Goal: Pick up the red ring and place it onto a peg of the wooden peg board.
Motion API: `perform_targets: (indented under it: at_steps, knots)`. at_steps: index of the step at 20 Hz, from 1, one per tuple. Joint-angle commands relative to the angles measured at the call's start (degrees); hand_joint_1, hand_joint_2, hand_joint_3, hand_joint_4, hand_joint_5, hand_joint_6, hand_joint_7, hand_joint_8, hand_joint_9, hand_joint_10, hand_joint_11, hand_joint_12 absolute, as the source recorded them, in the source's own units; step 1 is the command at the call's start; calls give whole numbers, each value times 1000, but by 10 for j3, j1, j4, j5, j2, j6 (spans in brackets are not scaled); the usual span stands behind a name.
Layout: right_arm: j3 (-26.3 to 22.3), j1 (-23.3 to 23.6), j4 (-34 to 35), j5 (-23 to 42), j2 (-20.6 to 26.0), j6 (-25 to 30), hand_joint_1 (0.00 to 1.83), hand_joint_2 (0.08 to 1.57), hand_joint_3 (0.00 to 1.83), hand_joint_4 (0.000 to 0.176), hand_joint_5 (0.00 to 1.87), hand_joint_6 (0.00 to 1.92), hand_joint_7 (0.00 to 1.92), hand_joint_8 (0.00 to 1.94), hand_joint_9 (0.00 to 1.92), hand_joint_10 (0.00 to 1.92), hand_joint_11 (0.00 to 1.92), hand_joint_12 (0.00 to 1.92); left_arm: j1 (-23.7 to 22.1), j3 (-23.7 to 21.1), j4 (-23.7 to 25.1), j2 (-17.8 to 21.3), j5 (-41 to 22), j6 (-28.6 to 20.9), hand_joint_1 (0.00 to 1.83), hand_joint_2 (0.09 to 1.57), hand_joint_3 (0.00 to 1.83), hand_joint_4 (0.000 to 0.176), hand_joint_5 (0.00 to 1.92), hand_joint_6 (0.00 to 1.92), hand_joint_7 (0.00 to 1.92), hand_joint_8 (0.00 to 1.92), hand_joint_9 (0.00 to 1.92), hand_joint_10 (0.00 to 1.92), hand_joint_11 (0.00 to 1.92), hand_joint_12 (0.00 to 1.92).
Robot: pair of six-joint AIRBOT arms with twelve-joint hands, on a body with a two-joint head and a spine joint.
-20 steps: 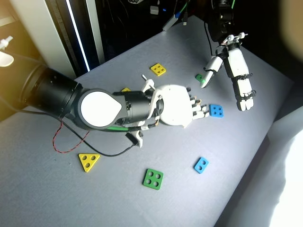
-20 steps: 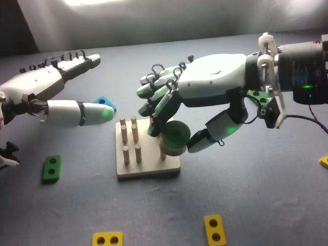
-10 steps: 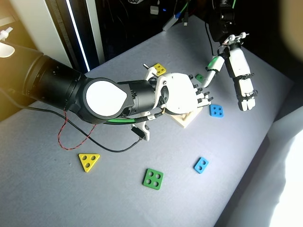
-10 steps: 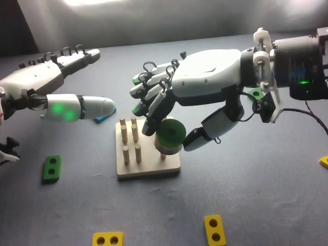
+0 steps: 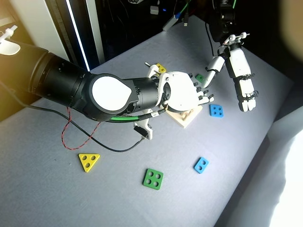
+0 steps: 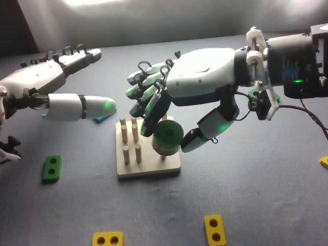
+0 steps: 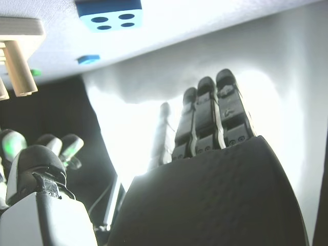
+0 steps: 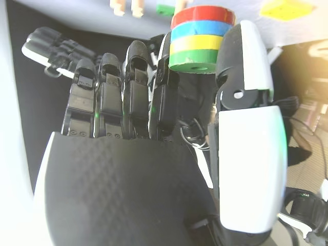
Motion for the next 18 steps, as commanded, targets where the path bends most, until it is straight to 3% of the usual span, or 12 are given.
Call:
perform_targets:
  at_steps: [1,2,3,5,9,12,14,15,16,18]
  knots:
    - [-1,9,31,24,-4,3,1166,1081,0,0,1048,897,458,2,169,3,11,6,-7,4,-1,-3,-63,-2,264,947,8,131,0,0,0,0,0,0,0,0]
    - [-1,9,28,21,-6,3,1170,1081,0,0,1046,897,457,2,167,2,39,21,-8,4,0,-3,-63,-2,260,938,3,134,0,0,0,0,0,0,0,0]
    - [-1,9,26,19,-7,2,1169,1086,0,0,1039,907,454,8,169,5,7,207,-8,4,0,-3,-63,-2,258,936,2,140,0,0,0,0,0,0,0,0]
    - [0,9,26,15,-9,-3,1154,1097,2,0,1011,954,452,2,170,3,0,346,-10,4,1,-3,-63,-2,249,935,1,126,0,0,0,0,0,0,0,0]
    - [8,8,23,12,-18,-4,1159,1105,0,0,994,978,430,13,132,16,0,79,-10,4,2,-3,-62,-2,257,936,1,146,0,0,0,0,0,0,0,0]
    - [9,8,17,8,-21,-4,1154,1107,2,0,988,988,426,1,130,5,0,133,-11,4,3,-3,-61,-2,280,928,0,139,0,0,0,0,0,0,0,0]
    - [10,6,13,4,-21,-4,1149,1112,2,0,977,1004,424,1,125,11,0,4,-12,5,3,-3,-61,-2,276,921,0,138,0,0,0,0,0,0,0,0]
    - [10,5,13,2,-21,-4,1159,1107,0,0,989,982,430,2,123,8,0,0,-13,5,3,-3,-61,-2,288,913,0,155,0,0,0,0,0,0,0,0]
    - [12,4,13,1,-22,-4,1153,1107,0,0,990,982,430,1,122,6,0,0,-13,5,3,-3,-61,-2,297,916,0,157,0,0,0,0,0,0,0,0]
    - [15,2,13,0,-24,-4,1155,1111,1,0,983,995,418,1,123,5,0,0,-13,6,2,-3,-62,-2,294,922,0,142,0,0,0,0,0,0,0,0]
